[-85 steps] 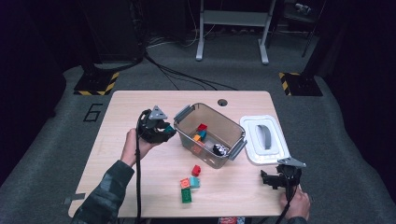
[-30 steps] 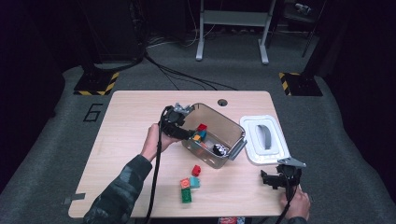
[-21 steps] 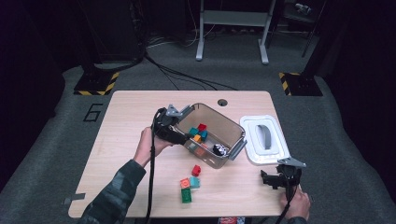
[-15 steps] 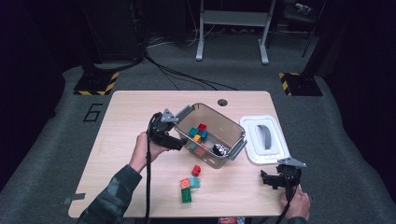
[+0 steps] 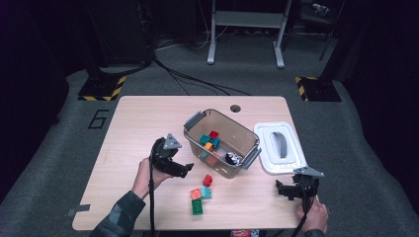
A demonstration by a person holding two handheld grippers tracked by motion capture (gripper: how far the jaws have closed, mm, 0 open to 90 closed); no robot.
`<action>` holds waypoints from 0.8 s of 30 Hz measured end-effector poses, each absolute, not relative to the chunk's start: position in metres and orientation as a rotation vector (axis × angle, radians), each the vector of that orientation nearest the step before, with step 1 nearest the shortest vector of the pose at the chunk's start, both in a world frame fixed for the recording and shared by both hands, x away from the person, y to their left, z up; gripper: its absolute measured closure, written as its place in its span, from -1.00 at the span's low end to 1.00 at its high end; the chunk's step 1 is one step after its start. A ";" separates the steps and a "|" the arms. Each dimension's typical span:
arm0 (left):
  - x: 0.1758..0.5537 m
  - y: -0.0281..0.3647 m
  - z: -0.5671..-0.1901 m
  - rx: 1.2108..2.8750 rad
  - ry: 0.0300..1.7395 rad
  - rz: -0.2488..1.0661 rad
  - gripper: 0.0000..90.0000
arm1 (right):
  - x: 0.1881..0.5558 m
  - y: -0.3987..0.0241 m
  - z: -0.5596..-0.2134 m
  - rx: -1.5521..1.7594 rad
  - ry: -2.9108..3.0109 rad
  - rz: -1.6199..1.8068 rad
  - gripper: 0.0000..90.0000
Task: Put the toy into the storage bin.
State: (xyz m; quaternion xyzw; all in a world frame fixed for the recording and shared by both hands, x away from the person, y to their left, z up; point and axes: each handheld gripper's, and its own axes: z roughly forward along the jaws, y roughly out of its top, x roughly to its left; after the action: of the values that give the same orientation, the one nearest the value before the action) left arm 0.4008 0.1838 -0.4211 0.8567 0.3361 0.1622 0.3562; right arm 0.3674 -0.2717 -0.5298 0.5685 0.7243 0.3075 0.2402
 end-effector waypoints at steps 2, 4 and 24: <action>0.397 0.183 -0.431 2.227 0.868 0.403 -0.90 | 0.367 -0.272 -0.530 1.556 1.982 0.841 -1.00; 0.394 0.183 -0.441 2.242 0.870 0.385 -0.92 | 0.367 -0.272 -0.530 1.556 1.982 0.841 -1.00; 0.381 0.159 -0.494 2.367 0.857 0.311 -0.95 | 0.367 -0.272 -0.530 1.556 1.982 0.841 -1.00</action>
State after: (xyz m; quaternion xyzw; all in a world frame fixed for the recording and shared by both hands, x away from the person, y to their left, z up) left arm 0.3814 0.1595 -0.4938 0.8908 0.3225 0.1171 0.2979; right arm 0.3674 -0.2717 -0.5298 0.5685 0.7243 0.3074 0.2401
